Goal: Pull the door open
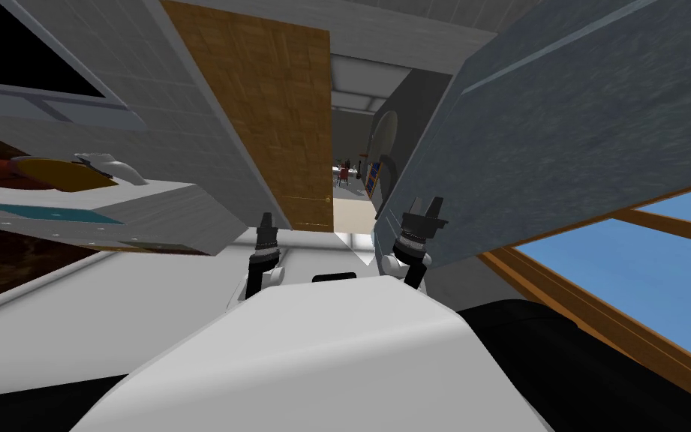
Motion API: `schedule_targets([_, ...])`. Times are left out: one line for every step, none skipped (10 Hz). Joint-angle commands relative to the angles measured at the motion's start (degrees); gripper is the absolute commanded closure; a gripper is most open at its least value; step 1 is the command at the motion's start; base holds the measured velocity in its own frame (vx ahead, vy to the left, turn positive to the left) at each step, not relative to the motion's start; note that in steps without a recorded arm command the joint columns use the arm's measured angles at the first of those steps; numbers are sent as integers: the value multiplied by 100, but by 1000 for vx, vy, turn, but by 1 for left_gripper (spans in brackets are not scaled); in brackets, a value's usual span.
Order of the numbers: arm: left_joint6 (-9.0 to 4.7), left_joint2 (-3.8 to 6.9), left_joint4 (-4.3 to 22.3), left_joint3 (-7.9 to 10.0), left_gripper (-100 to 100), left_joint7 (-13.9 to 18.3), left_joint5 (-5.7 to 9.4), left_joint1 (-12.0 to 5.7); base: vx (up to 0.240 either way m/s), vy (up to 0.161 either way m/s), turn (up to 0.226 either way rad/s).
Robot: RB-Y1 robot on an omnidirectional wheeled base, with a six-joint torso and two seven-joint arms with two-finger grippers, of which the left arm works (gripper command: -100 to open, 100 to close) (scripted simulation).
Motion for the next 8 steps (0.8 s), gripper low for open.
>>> schedule_targets([-39,16,231,53,-100,-222,-59,-58,111,-28,-66])
schedule_targets([-54,26,360,87,-100,-352,-95,-89,99,-34,-57])
schedule_targets([-69,35,490,121,-100,-482,-131,-120,108,-27,-63])
schedule_targets([-85,44,620,154,-100,-612,-167,-151,112,-19,-59])
schedule_targets([-100,54,749,188,-100,-741,-203,-182,104,-24,-69])
schedule_targets([-115,62,879,222,-100,-872,-239,-213,96,-21,-52])
schedule_targets([-130,67,1013,257,-100,-1006,-276,-245,106,-29,-69])
schedule_targets([-146,73,1146,292,-100,-1139,-313,-277,108,-25,-58])
